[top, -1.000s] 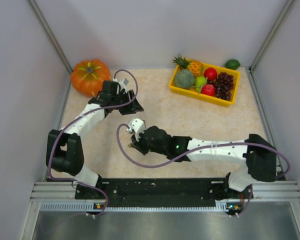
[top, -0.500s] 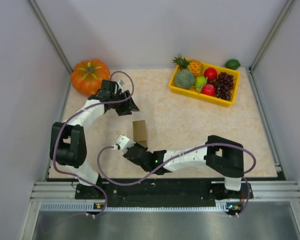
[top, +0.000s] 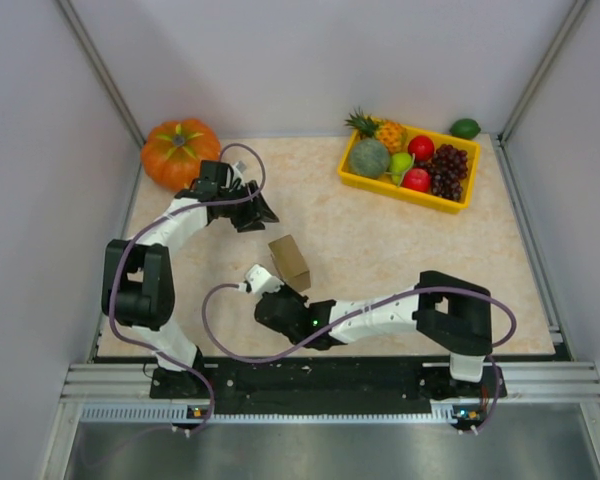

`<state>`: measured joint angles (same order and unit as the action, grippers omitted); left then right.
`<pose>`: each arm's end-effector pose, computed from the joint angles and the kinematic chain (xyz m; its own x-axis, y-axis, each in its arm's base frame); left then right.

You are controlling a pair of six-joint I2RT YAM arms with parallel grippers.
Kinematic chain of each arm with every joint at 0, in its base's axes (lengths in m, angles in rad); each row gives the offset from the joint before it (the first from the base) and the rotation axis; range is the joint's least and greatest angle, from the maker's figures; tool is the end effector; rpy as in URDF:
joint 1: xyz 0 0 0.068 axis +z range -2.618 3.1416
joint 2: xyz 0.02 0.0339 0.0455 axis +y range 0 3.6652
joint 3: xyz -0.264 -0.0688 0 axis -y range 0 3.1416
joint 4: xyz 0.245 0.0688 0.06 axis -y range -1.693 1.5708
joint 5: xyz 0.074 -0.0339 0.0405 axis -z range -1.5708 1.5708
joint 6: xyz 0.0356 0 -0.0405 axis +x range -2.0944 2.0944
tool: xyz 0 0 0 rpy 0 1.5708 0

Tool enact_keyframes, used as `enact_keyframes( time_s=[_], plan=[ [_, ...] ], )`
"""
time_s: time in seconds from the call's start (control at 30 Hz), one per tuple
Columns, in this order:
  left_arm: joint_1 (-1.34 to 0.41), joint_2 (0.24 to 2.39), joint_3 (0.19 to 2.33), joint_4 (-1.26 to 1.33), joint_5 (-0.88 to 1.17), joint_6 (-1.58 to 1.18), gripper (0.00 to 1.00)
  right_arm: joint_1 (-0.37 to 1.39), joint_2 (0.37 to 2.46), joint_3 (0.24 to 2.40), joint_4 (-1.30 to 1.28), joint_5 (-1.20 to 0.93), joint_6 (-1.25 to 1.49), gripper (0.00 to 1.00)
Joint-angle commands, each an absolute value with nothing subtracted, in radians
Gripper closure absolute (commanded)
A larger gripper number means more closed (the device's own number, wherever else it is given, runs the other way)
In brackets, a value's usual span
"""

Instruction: Unpack the express box

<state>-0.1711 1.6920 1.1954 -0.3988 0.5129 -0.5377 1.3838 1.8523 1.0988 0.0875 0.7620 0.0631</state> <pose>0.3533 -0.0788 0.2296 -0.8914 -0.2989 -0.3408 -0.0068 0.7606 -0.6491 0.0969 0.3801 0.1816 -0.1531 -0.5638 -0.8116 -0.6015 0.7048 -0.3761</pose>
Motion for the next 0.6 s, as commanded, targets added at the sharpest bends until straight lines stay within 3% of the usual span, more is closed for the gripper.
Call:
enact_keyframes(
  time_s=[0.0, 0.57],
  plan=[
    [-0.169, 1.69, 1.236, -0.339, 0.578, -0.543, 0.45, 1.394, 1.723, 1.049, 0.003, 0.814, 0.17, 1.0],
    [-0.184, 1.618, 1.059, -0.126, 0.822, -0.61, 0.4, 1.255, 1.528, 0.914, -0.137, 0.824, 0.477, 1.0]
  ],
)
